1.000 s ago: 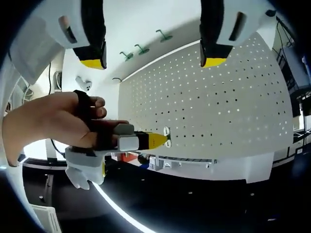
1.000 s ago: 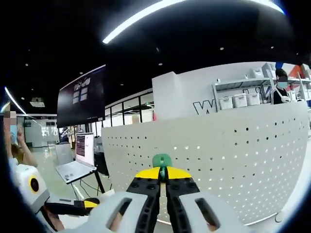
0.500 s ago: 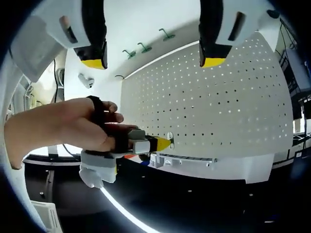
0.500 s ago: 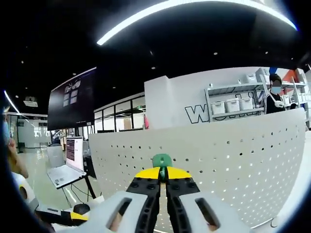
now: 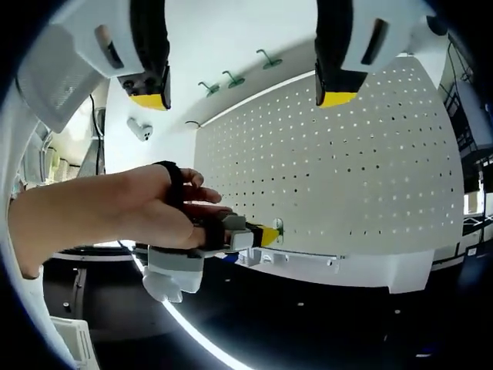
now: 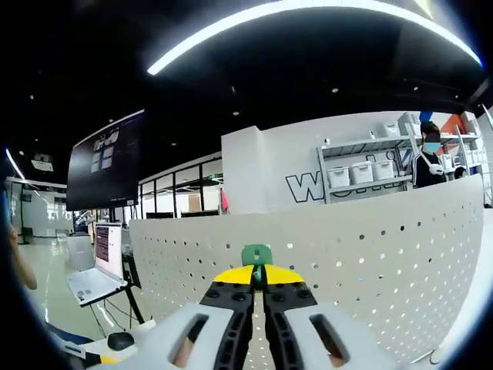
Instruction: Insert the hook assembly into the mounting plate slot until the hook locks in place.
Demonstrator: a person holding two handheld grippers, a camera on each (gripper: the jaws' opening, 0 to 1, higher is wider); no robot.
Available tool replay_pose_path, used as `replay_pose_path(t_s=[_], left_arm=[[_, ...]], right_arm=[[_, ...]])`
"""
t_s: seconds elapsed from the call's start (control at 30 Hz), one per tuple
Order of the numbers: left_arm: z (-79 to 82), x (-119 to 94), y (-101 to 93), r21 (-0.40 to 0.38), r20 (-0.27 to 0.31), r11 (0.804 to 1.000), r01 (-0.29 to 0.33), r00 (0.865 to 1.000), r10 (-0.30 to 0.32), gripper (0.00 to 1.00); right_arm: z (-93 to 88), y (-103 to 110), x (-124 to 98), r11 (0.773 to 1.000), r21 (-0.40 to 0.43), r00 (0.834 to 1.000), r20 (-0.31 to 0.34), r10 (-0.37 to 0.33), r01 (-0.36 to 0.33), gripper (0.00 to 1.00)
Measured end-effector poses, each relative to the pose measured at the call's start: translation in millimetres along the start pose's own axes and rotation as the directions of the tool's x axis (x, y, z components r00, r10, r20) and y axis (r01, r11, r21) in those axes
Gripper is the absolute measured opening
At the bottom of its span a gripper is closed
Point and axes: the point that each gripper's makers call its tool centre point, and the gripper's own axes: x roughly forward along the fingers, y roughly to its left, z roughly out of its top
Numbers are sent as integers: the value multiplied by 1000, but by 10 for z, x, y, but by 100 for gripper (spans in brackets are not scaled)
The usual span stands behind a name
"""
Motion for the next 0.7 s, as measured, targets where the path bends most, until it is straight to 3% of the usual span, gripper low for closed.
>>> replay_pose_path(t_s=[0.47,0.7], left_arm=[[-9,-4,-4,-19,13,1000,-4,1000,4,78],[4,-10,9,-20,12,1000,-8,1000,9,78]], right_arm=[[86,-82,224,1000,-12,1000,25,-14,14,1],[46,-86,299,1000,-10,1000,20,-11,11,1]])
